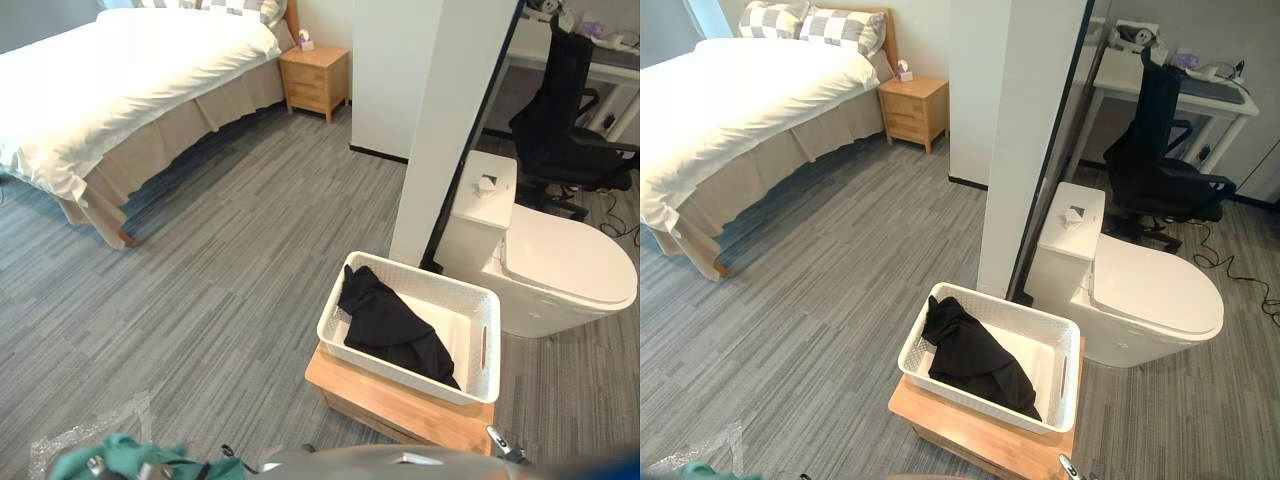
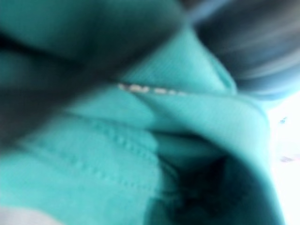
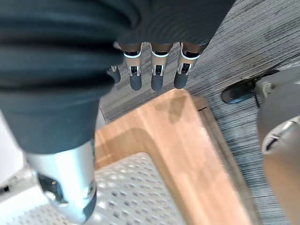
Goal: Tidy the bed and pick cloth on bed and put in laundry
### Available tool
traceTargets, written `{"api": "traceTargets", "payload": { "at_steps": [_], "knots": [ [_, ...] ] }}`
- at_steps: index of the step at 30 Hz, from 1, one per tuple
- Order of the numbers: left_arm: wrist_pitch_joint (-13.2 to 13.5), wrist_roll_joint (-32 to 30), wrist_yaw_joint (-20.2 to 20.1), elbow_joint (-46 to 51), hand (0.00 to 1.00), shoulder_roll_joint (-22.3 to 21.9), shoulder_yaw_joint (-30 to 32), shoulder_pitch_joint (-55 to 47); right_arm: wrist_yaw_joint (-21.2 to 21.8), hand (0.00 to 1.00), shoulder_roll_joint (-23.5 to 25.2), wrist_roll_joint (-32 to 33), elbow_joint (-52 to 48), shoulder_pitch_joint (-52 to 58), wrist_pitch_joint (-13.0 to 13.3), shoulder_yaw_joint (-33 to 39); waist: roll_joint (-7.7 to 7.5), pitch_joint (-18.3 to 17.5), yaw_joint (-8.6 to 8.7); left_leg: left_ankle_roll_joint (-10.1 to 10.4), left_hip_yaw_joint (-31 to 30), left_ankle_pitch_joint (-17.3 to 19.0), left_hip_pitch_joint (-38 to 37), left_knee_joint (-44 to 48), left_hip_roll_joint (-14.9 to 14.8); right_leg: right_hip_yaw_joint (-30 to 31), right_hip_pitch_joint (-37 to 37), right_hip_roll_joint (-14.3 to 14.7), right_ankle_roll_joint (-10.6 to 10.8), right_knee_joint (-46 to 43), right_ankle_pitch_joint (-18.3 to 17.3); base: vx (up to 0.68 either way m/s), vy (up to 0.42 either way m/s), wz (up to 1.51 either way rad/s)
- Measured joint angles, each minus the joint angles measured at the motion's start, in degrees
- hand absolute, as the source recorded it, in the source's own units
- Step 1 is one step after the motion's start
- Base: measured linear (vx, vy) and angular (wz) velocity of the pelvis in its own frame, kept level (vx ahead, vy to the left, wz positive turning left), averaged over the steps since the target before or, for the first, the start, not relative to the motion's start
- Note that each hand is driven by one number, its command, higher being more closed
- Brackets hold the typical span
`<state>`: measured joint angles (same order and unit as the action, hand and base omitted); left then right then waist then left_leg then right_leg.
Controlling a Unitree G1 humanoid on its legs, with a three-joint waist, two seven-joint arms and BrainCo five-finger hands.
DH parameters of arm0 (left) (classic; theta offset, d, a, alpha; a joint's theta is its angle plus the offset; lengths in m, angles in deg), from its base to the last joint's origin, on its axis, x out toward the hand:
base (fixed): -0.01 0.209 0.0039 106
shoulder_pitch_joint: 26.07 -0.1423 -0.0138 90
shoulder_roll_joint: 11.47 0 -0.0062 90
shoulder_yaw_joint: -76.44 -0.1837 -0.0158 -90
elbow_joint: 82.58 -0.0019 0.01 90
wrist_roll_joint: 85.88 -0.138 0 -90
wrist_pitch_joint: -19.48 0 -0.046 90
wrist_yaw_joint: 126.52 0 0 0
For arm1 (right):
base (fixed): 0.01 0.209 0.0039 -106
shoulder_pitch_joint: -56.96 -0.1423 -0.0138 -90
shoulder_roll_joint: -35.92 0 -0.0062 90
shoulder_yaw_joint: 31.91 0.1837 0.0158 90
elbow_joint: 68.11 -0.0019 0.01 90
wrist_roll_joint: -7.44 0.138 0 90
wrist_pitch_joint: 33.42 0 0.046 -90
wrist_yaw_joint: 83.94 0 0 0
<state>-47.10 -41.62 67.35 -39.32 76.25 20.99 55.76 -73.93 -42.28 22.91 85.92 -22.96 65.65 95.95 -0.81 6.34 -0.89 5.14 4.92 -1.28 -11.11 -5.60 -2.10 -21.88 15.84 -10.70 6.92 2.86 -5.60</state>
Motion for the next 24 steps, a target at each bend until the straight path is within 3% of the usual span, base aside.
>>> {"api": "traceTargets", "payload": {
  "at_steps": [2,4,5,7,10,14,16,19,20,21,22,23,24],
  "knots": [
    [-0.1,-2.3,0.0,0.3,1.0,7.3,-0.7,6.7,1.1,0.0,-0.5,0.1,-0.1,0.0,3.0,0.8,0.52,0.1,0.19,0.1,1.6,1.1,-1.7,0.0,-0.7,1.4,0.7,0.5,-0.2,0.0,-0.1,0.13,0.001,-0.37],
    [-0.1,-3.4,-0.3,3.3,1.0,9.6,-1.9,9.4,1.6,0.0,-0.5,0.1,-0.4,-0.2,5.4,2.0,0.72,0.2,0.34,0.2,2.8,1.4,-1.9,0.0,-0.9,2.6,0.5,0.7,-0.3,-0.2,-0.1,0.14,0.002,-0.33],
    [0.0,-2.8,-2.4,7.2,1.0,9.8,-3.4,10.0,2.1,0.0,-0.5,-0.1,-1.1,0.0,6.9,2.7,0.82,0.3,1.04,0.0,3.6,1.6,-1.9,0.1,-0.9,3.2,0.0,0.7,-0.3,-0.7,-0.1,0.17,0.007,-0.38],
    [0.6,-2.9,-4.9,12.5,1.0,8.5,-5.5,9.9,2.2,0.0,-0.4,-1.2,-1.8,0.5,7.8,4.0,0.93,0.4,1.47,-0.3,5.1,2.3,-2.4,0.6,-1.1,4.9,-0.8,0.7,-0.4,-1.6,0.0,0.13,0.008,-0.43],
    [2.2,-8.0,-4.3,22.2,1.0,4.4,-8.8,9.7,1.7,0.0,0.1,-4.0,-2.2,1.7,8.6,4.4,1.82,0.9,1.11,-0.3,7.5,6.5,-3.1,6.7,-3.1,8.3,-0.7,1.5,-0.6,-4.8,0.1,0.13,-0.003,-0.51],
    [2.1,-28.0,2.5,41.3,1.0,0.0,-17.9,7.4,-1.9,0.0,3.0,-3.9,-3.6,1.9,9.4,1.1,2.29,1.1,1.29,-0.4,10.5,8.4,-3.9,10.3,-4.7,13.2,-2.6,2.5,-0.9,-8.8,0.2,0.09,-0.01,-0.45],
    [1.7,-34.2,2.4,46.1,1.0,-1.8,-22.3,7.3,-2.9,0.0,3.6,-3.9,-3.9,2.5,9.5,-0.3,2.13,1.0,1.74,-0.4,10.8,8.4,-4.0,10.6,-4.6,14.1,-3.2,2.4,-0.9,-9.0,0.3,0.11,-0.013,-0.36],
    [0.4,-41.6,1.2,48.2,1.0,-3.9,-26.9,7.2,-4.3,0.0,3.8,-4.2,-4.7,3.6,9.4,-2.0,3.16,1.4,2.5,-0.3,13.3,8.5,-3.9,13.3,-4.9,16.5,-3.8,1.9,-1.0,-9.3,0.4,0.07,-0.034,-0.44],
    [-0.2,-43.3,0.6,48.2,1.0,-3.9,-27.9,7.2,-4.8,0.0,3.8,-4.4,-4.9,3.8,9.3,-2.9,2.75,1.9,2.95,-0.2,13.7,9.5,-1.6,19.4,-5.0,17.1,-3.2,0.5,-1.4,-9.2,0.7,0.03,-0.079,-0.43],
    [-0.4,-44.3,-0.2,48.2,1.0,-4.1,-28.9,7.1,-5.2,0.0,3.9,-4.4,-5.2,3.7,9.3,-3.8,2.38,2.0,3.14,0.4,13.7,12.0,-1.3,17.2,-4.5,18.0,-3.0,0.0,-1.4,-9.0,0.7,-0.04,-0.063,-0.35],
    [-0.5,-45.2,-0.9,48.2,1.0,-4.1,-30.3,7.7,-5.7,0.0,3.2,-4.5,-5.4,4.5,9.3,-4.1,4.23,1.5,3.65,-0.7,13.6,9.1,-1.9,10.8,-4.4,17.8,-3.0,0.8,-1.4,-8.9,0.7,-0.05,-0.052,-0.37],
    [-0.7,-45.7,-2.3,48.2,1.0,-3.8,-32.0,7.6,-6.0,0.0,2.0,-4.5,-5.5,4.7,8.9,-4.2,5.35,1.0,4.14,-0.5,14.5,9.1,-3.0,9.5,-5.0,18.1,-3.4,1.4,-1.1,-9.0,0.4,0.0,-0.023,-0.3],
    [-0.8,-45.9,-2.9,48.1,1.0,-3.6,-32.7,7.5,-6.2,0.0,2.1,-4.5,-5.7,4.9,8.8,-5.3,5.52,0.5,4.49,-0.5,15.0,9.1,-3.2,9.8,-4.9,17.9,-3.5,1.3,-1.2,-9.2,0.5,0.0,-0.018,-0.31]
  ]
}}
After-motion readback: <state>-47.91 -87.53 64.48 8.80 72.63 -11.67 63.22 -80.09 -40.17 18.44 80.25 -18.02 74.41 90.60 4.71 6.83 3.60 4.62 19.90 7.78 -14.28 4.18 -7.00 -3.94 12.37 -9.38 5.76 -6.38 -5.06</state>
